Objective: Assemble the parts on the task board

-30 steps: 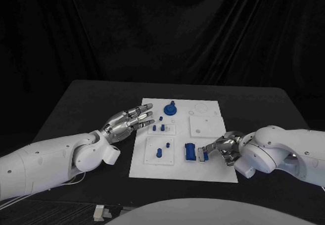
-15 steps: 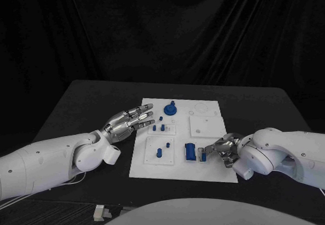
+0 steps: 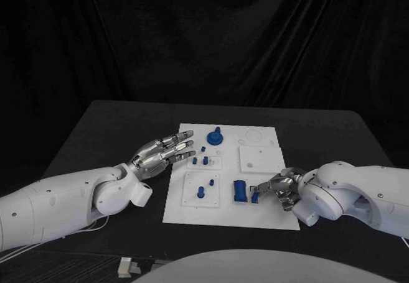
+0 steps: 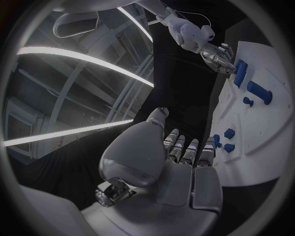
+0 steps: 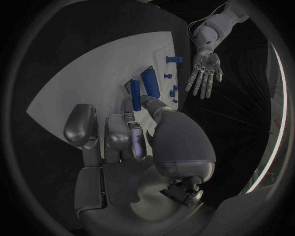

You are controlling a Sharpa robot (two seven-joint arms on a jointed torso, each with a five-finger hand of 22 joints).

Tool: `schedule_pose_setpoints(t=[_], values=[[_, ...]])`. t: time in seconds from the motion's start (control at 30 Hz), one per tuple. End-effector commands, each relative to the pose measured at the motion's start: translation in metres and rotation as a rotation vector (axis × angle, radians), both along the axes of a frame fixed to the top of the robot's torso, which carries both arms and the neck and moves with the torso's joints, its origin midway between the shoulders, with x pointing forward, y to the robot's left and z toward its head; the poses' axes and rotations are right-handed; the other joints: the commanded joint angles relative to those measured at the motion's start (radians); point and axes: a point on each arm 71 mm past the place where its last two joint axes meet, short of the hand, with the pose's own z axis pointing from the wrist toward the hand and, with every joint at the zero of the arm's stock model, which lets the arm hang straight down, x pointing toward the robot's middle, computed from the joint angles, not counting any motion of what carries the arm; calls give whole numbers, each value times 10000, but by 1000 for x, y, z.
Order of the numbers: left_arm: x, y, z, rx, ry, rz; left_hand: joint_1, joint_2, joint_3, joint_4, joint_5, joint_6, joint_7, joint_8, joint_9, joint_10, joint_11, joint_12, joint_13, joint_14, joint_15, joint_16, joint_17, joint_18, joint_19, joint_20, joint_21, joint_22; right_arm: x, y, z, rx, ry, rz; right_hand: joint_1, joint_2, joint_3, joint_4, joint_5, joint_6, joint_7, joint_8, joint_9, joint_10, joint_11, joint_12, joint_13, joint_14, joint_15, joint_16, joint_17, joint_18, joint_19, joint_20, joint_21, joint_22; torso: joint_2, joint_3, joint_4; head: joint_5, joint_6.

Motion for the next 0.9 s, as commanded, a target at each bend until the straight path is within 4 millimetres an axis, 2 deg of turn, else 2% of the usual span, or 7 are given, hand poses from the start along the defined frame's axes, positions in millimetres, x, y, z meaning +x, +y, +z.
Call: schedule_pose_setpoints(t=[0.03,0.17,0.27,0.57,0.83,0.9], values=[[-1,-3,1,-212,4,-98,-34,78,2,-50,42,29,59,47,14,0,57,8,5,28,31,32,11,162,82,-19,52,12,-2,1,-2,-176,-42,181,15,44,-39,3,-104,-126,8,-59,-5,112,19,-56,122,37,-32,-35,-20,183,-81,-17,-56,1335,-2,1,4,-12,2],[0,-3,1,-215,14,-117,-34,78,2,-50,42,29,59,47,14,0,57,8,5,28,31,32,11,162,82,-19,52,12,-1,2,0,-346,-316,459,67,11,-65,-49,-251,-160,22,-79,9,115,28,-47,135,44,-26,-28,-3,179,-76,-13,-38,1339,0,0,0,-22,2],[0,-3,0,-213,19,-123,-34,78,2,-50,42,29,59,47,14,0,57,8,5,28,31,32,11,162,82,-19,52,12,0,3,0,-481,-526,691,90,-21,-146,-69,-632,-186,40,-98,38,119,46,-38,145,51,-11,-27,-1,178,-77,-1,-39,1338,-1,0,-1,-28,2],[0,-3,0,-203,37,-137,-39,83,12,-59,44,45,76,51,16,-4,57,-1,4,28,35,32,11,161,89,-17,55,21,0,5,2,-844,-1043,1307,234,-64,-180,-175,-743,-230,50,-106,69,127,52,-17,177,57,-7,-18,18,176,-71,4,-22,1343,0,1,-1,-17,2],[0,-3,0,-208,44,-148,-47,93,23,-67,46,74,93,57,20,-7,54,-8,2,26,40,30,10,160,97,-15,60,33,0,6,2,-955,-1176,1615,126,-135,-494,-64,-1395,-386,88,38,151,117,89,-12,171,55,24,-22,8,184,-90,31,-80,1329,-4,-1,-1,-7,2],[0,-3,0,-204,46,-147,-47,93,23,-67,46,74,93,57,20,-7,54,-8,2,26,40,30,10,160,97,-15,60,33,0,7,2,-963,-1181,1654,101,-145,-539,-41,-1410,-394,90,54,159,115,91,-12,168,57,25,-18,16,187,-94,33,-97,1324,0,-1,0,-15,2]])
